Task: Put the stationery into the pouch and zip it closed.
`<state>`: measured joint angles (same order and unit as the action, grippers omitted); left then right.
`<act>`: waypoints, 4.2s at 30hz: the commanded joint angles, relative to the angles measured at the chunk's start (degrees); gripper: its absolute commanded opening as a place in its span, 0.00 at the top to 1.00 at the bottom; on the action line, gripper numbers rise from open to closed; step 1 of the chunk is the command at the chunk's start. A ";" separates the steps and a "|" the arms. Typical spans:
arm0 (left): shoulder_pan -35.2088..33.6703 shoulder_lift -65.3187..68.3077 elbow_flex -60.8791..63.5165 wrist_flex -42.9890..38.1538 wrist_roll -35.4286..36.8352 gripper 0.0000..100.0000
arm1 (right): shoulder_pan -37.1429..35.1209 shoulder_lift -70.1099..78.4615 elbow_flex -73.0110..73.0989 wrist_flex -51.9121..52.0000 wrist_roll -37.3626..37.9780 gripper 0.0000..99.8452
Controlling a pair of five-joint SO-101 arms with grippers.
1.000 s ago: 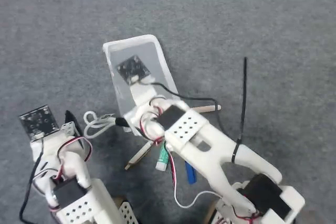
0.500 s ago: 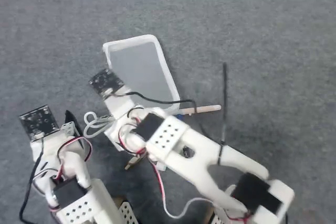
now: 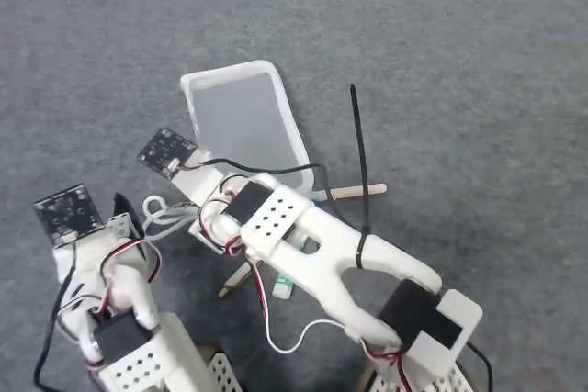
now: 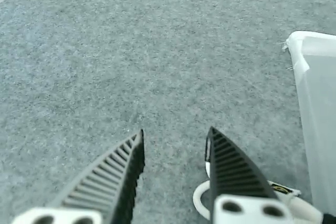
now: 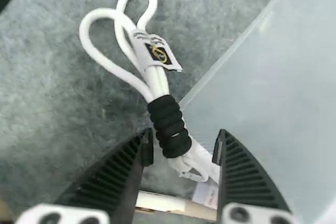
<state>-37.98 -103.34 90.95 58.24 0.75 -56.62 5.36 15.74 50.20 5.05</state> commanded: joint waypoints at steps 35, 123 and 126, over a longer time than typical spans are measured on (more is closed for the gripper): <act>-0.18 -1.14 -3.38 -1.41 0.70 0.82 | -0.13 4.18 -8.09 3.12 6.24 0.99; 32.35 -0.97 -9.80 -0.09 9.76 0.62 | 12.62 -56.22 38.68 -36.62 -15.21 0.99; 32.18 -0.88 -8.48 -1.41 9.76 0.62 | 12.53 -56.31 38.86 -36.62 -15.21 0.99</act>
<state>-5.54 -103.34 82.07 59.82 10.15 -43.52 -48.18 55.21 14.51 -9.54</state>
